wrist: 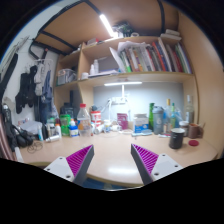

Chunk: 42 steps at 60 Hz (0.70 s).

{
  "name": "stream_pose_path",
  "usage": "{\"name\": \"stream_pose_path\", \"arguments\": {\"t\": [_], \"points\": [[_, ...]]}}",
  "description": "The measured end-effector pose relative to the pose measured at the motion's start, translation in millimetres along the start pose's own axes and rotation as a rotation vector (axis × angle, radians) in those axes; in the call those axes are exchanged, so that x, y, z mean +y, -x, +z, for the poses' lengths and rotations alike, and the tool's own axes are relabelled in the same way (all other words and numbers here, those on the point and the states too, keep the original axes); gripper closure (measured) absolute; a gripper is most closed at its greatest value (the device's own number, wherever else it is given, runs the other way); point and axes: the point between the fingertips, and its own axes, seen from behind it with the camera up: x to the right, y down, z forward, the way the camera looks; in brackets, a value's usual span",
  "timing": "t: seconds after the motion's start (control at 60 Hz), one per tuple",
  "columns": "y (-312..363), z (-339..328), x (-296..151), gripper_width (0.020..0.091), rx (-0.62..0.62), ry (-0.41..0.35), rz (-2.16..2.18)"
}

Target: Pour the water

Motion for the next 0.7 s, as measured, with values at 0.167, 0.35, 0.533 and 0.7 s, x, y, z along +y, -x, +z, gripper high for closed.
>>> {"name": "stream_pose_path", "arguments": {"t": [0.167, 0.35, 0.533, 0.7], "points": [[61, 96, 2, 0.0269, -0.072, 0.000, 0.028], [110, 172, 20, 0.0280, -0.098, 0.050, -0.022], [128, 220, 23, 0.0278, -0.071, 0.049, -0.046], [130, 252, 16, 0.0304, -0.052, 0.039, -0.015]]}}
